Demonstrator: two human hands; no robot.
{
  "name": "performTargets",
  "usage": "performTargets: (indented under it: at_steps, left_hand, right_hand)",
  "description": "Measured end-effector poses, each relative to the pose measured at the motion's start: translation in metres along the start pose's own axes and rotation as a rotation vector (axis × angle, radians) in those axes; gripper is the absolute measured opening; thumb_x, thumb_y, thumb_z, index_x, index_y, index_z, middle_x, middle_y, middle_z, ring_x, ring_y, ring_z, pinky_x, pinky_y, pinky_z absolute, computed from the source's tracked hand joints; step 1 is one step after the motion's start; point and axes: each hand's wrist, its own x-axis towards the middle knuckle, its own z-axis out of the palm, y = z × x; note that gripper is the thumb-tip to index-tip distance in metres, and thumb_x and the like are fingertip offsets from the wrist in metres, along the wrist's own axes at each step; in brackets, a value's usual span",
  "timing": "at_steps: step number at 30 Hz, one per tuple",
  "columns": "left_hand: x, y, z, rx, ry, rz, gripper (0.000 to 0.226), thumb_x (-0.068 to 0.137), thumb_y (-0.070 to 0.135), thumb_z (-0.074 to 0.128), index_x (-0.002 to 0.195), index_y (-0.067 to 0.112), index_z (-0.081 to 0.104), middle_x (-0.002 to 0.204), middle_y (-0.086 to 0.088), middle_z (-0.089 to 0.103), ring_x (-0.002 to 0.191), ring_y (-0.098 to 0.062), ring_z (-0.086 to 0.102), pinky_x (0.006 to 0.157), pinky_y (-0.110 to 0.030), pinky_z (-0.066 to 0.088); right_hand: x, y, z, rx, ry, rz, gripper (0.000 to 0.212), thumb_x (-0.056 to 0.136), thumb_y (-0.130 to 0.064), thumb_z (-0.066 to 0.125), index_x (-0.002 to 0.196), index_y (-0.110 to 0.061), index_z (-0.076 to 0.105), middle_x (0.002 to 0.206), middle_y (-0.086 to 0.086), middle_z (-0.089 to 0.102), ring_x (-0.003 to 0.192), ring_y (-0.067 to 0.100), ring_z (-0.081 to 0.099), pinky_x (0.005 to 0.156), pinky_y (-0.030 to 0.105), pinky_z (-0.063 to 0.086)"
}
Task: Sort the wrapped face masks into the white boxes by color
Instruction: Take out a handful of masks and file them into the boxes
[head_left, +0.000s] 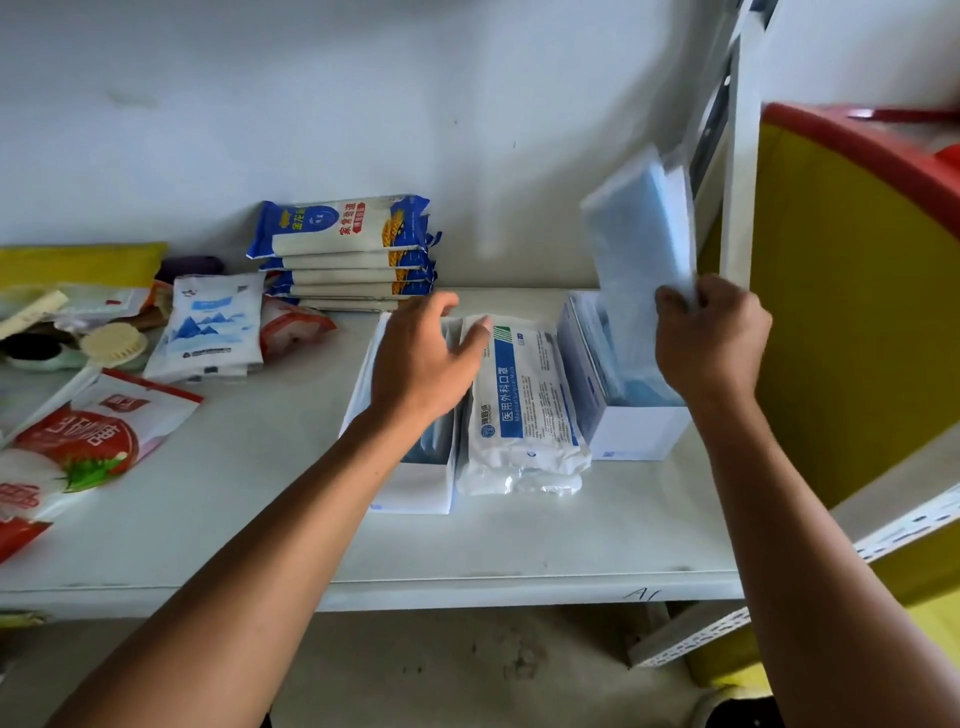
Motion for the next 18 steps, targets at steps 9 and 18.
performTargets:
  at_steps: [9, 18]
  left_hand:
    - [-0.013, 0.031, -0.001, -0.955, -0.542, -0.377, 0.057, 0.085, 0.051, 0.061, 0.122, 0.008, 0.065, 0.117, -0.021, 0.069, 0.117, -0.043, 0.060, 0.107, -0.058, 0.041]
    - [-0.036, 0.027, -0.005, -0.936, -0.217, -0.390, 0.026, 0.081, 0.023, 0.071, 0.102, 0.008, 0.072, 0.097, -0.011, 0.076, 0.097, -0.027, 0.072, 0.093, -0.046, 0.055]
  right_hand:
    - [-0.062, -0.023, 0.022, 1.212, -0.609, 0.540, 0.020, 0.100, -0.011, 0.053, 0.104, 0.003, 0.067, 0.103, 0.021, 0.073, 0.094, 0.035, 0.071, 0.087, 0.049, 0.059]
    - [-0.082, -0.020, 0.036, 0.987, -0.613, 0.214, 0.038, 0.076, -0.015, 0.081, 0.111, -0.003, 0.071, 0.100, 0.014, 0.077, 0.090, 0.032, 0.075, 0.078, 0.042, 0.059]
